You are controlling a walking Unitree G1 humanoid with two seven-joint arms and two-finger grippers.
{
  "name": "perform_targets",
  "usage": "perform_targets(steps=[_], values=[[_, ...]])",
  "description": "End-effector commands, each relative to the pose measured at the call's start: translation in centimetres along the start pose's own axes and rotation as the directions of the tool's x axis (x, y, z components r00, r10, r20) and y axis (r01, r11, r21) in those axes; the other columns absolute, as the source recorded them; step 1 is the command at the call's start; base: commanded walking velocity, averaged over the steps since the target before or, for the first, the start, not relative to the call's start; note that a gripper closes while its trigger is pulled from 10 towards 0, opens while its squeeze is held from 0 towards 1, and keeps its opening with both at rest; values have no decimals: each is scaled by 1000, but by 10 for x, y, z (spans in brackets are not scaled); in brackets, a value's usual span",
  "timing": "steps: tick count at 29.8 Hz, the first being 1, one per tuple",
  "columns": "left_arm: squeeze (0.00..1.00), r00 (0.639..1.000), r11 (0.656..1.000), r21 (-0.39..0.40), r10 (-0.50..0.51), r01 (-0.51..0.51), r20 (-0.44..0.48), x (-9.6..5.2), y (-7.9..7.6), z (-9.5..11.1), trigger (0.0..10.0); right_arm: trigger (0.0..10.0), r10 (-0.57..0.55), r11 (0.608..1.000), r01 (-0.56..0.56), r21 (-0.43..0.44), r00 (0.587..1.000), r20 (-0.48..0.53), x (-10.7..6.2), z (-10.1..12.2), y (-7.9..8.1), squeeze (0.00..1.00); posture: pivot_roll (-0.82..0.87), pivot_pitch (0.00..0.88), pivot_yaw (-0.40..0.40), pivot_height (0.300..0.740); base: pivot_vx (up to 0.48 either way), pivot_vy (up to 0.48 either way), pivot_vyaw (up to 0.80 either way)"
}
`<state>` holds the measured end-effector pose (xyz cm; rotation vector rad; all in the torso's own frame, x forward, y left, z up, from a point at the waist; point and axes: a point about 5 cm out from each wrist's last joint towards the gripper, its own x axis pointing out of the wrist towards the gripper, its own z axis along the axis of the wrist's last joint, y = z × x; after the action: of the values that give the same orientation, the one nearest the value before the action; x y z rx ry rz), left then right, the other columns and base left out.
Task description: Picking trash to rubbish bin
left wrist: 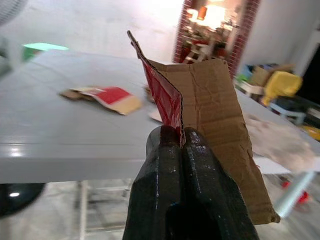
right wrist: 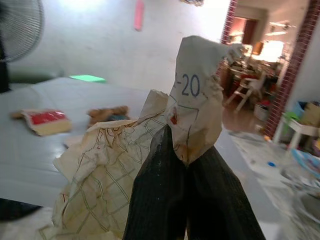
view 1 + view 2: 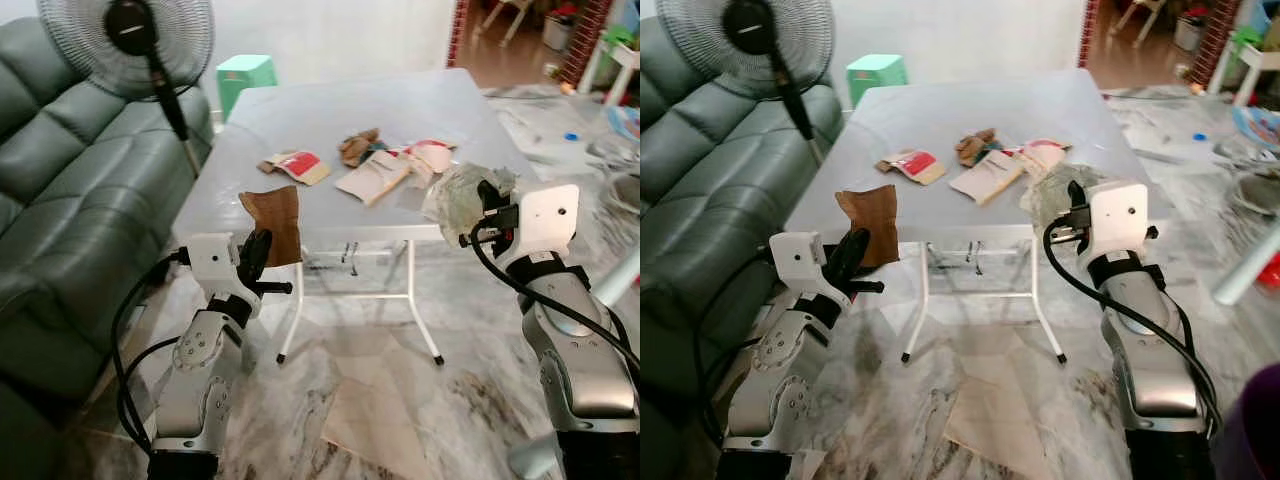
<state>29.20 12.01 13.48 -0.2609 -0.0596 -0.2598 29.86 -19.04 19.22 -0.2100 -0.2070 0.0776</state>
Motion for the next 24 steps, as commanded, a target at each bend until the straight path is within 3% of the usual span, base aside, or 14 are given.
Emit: perform_targets(steps=[1,24], values=[[0,1000,1000,3,3,-3,-2,1,3,0,0,10000,0,1000,0,-6,1000,1,0,2,0,0,-82,0,69,740,0,0,-800],[0,1000,1000,-4,9,-9,7,6,4,0,0,10000,-48,998,47,-45,999,-25,-4,-3,-5,0,-87,23,72,740,0,0,-790]])
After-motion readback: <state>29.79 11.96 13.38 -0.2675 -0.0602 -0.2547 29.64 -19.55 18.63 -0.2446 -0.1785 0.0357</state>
